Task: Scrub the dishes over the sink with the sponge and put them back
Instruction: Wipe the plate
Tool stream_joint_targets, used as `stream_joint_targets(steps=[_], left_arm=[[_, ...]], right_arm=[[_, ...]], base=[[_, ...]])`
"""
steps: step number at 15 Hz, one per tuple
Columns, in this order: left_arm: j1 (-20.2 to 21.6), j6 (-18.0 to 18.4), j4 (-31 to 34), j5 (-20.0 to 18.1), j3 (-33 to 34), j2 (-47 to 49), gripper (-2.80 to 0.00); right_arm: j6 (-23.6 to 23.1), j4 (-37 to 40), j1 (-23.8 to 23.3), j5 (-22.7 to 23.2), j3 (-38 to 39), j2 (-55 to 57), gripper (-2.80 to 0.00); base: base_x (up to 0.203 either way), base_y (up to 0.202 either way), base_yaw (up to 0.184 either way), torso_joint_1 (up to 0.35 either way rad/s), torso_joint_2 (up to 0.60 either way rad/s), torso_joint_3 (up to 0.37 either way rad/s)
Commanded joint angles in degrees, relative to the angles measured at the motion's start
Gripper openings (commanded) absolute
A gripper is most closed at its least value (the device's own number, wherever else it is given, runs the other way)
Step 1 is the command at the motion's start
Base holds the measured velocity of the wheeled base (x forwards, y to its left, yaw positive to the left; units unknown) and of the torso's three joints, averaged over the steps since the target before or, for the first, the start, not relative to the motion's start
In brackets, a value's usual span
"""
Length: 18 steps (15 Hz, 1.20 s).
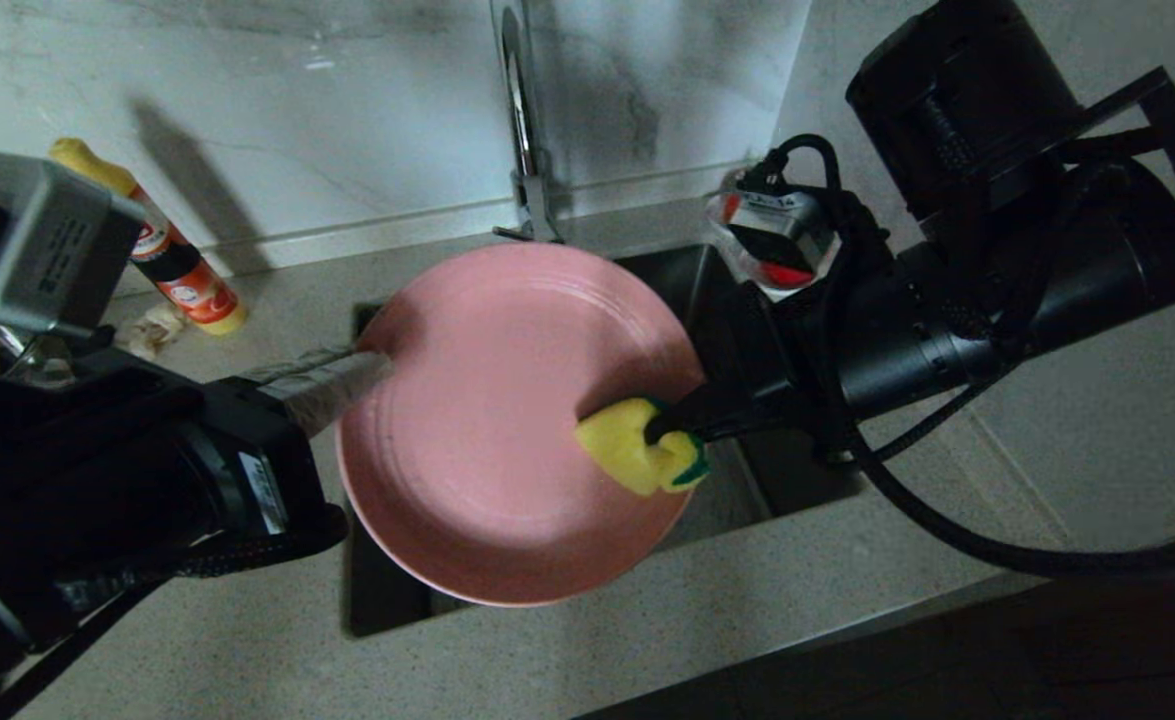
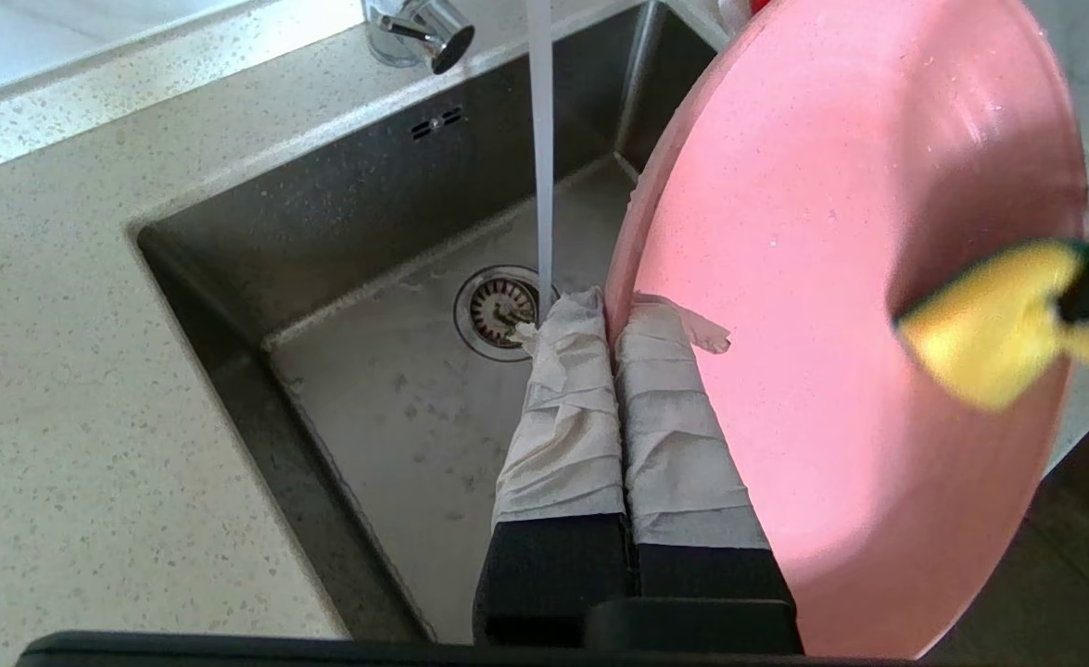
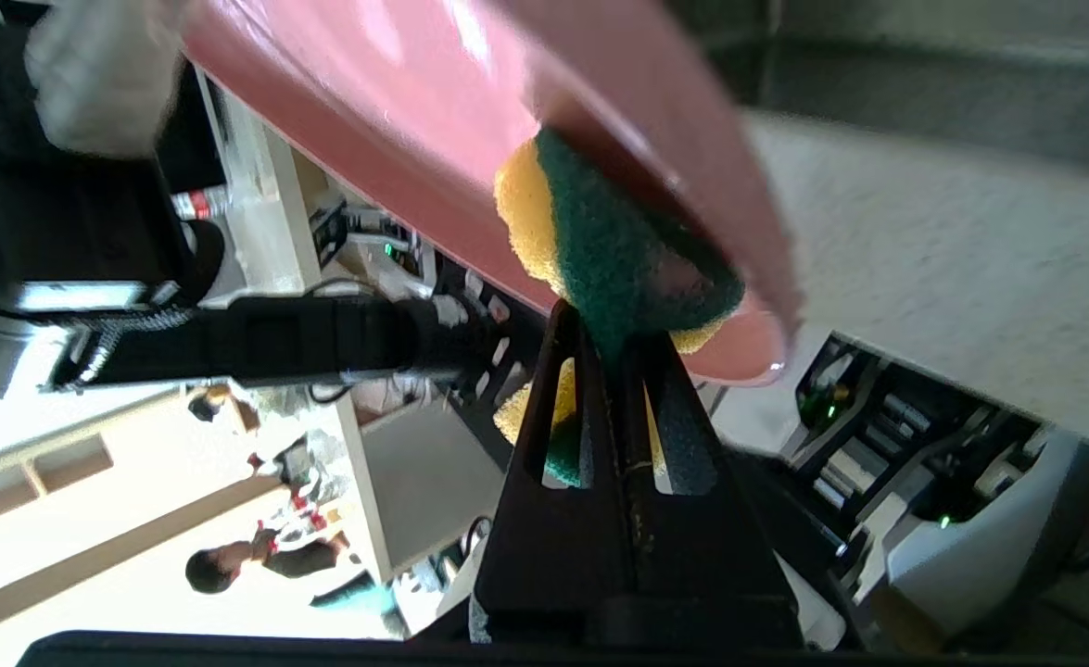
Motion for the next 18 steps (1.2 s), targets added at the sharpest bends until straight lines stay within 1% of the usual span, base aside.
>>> stream_joint_targets(steps=[1,5,6,12,16,18], left_arm=[[-0.09,0.14,-0.12,0.16,0.33,-0.21,-2.80],[-0.18,0.31,-0.03,-0.28,1.58,-0.65,-2.80],[-0.26,0.39,-0.03,-0.30,2.05,-0.57,-2.80],[-0.44,0.49,-0.50,-1.16,5.07,-0.57,-2.80],[-0.36,0.40,-0.64,-1.16,3.88,0.05,-2.80],[-0.36,0.40,-0.71,-1.07,3.15,0.40,-2.80]], right_arm=[[-1.21,-0.19,-1.95,0.20,-0.75,-0.60,-2.80],[-2.16,-0.39,-3.33,0.27,-5.13,0.32,-2.80],[-2.28,-1.84,-3.30,0.29,-5.42,0.69,-2.80],[-2.23,-7.92,1.03,0.30,-5.42,4.12,-2.80],[-2.22,-7.56,4.59,0.30,-5.19,6.21,-2.80],[-2.13,-5.99,5.79,0.30,-5.16,6.20,-2.80]], base=[[0.000,0.000,0.000,0.000,0.00,0.000],[0.000,0.000,0.000,0.000,0.00,0.000],[0.000,0.000,0.000,0.000,0.00,0.000],[0.000,0.000,0.000,0.000,0.00,0.000],[0.000,0.000,0.000,0.000,0.00,0.000],[0.000,0.000,0.000,0.000,0.00,0.000]])
